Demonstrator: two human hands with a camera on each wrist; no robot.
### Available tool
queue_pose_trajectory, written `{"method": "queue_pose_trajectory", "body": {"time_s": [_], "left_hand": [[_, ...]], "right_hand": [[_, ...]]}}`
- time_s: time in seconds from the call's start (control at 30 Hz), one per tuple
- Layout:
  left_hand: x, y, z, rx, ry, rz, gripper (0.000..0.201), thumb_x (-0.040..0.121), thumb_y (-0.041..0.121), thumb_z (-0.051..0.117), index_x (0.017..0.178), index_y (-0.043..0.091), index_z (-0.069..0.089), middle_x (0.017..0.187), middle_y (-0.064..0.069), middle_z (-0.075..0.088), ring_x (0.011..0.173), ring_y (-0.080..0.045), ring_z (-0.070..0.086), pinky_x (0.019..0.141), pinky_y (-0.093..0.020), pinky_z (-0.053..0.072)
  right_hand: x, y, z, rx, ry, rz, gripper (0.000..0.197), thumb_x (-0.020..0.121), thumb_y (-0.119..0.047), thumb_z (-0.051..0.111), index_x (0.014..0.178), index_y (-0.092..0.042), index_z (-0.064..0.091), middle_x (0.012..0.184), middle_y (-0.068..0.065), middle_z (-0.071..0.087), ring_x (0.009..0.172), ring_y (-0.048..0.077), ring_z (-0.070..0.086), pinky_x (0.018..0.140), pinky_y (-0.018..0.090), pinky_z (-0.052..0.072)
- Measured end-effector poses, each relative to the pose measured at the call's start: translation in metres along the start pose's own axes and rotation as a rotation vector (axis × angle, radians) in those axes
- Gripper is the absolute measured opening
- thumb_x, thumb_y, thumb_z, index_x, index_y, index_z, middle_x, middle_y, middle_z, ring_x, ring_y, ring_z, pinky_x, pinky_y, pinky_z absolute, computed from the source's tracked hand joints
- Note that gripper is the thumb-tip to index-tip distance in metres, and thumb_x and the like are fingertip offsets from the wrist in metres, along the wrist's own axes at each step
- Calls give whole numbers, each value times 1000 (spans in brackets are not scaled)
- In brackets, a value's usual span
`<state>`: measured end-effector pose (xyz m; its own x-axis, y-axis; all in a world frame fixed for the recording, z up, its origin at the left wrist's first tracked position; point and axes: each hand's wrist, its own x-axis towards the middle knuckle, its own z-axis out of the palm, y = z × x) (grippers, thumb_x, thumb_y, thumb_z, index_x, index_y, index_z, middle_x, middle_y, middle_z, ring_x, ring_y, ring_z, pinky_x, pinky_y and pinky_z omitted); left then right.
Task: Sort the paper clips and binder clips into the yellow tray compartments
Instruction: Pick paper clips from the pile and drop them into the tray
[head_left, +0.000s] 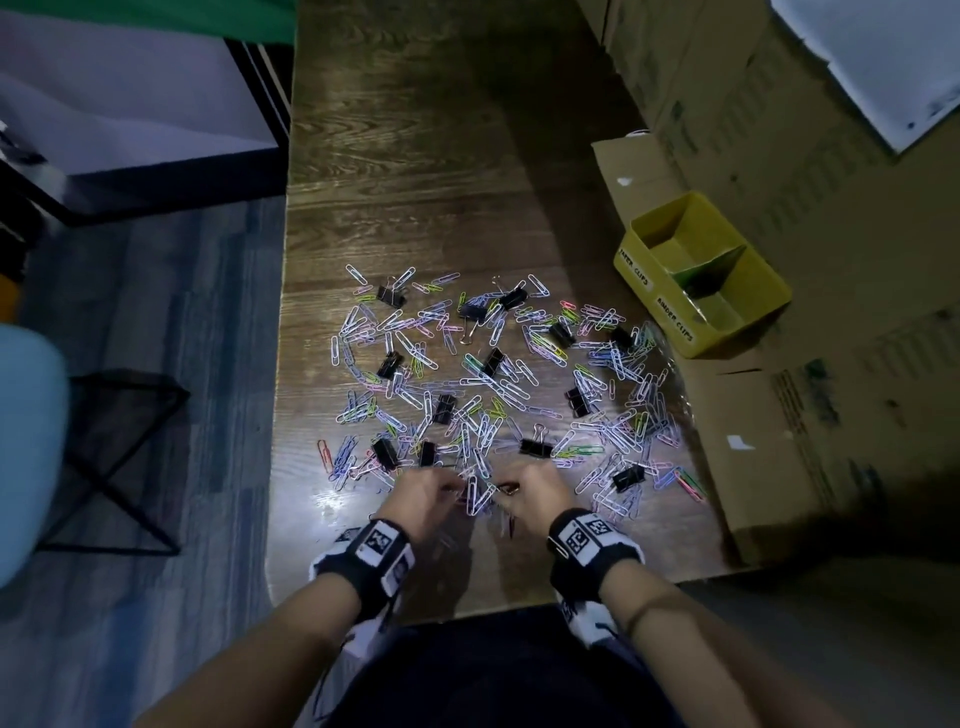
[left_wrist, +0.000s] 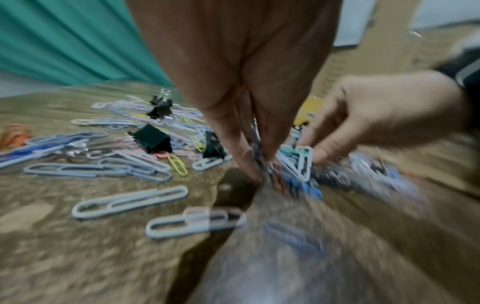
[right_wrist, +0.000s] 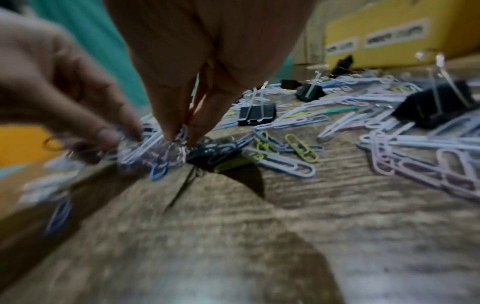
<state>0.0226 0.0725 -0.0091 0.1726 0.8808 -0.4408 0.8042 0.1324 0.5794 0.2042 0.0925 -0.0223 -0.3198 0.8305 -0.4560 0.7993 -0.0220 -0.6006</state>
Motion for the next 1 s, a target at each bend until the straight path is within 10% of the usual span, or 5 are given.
{"method": "queue_pose_trajectory", "body": {"time_s": [0.1,0.2,0.33,0.77,1.0], "left_hand": [[9,2,-21,-149,-82,-79,16,81,7,69,89,20,72,87,7,69,79,-6,62,68,-4,43],[25,7,-50,-252,-206,-116,27,74,4,75,71,30,71,77,9,71,80,-13,67,75,-21,53],[61,41,-95,-419,-289,-138,14,72,4,74,77,17,75,89,-7,74,81,-14,70,77,-31,57],[297,286,-120,-440,-117,314,17,74,-7,70,91,-4,67,62,3,65,51,-1,58,52,-21,53],[342,307,-64,168,-154,293,26,90,6,52,112,-7,58,114,-25,61,106,-36,58,88,-36,45]], "right_hand": [[2,8,-29,265,-16,62,28,79,-18,73,106,-11,70,114,3,65,102,14,60,95,23,49],[1,13,-62,485,-19,79,26,76,-16,75,101,-11,71,105,-8,64,92,4,59,76,6,48],[3,18,-106,789,73,57,20,69,-12,81,86,-20,75,98,-8,71,93,4,66,88,25,54],[27,23,-261,1375,641,-55,20,59,-1,71,66,-19,76,69,-7,73,66,2,68,62,13,52],[72,47,-326,1338,866,22,20,74,9,69,88,-6,69,78,2,74,72,13,68,72,22,57]]}}
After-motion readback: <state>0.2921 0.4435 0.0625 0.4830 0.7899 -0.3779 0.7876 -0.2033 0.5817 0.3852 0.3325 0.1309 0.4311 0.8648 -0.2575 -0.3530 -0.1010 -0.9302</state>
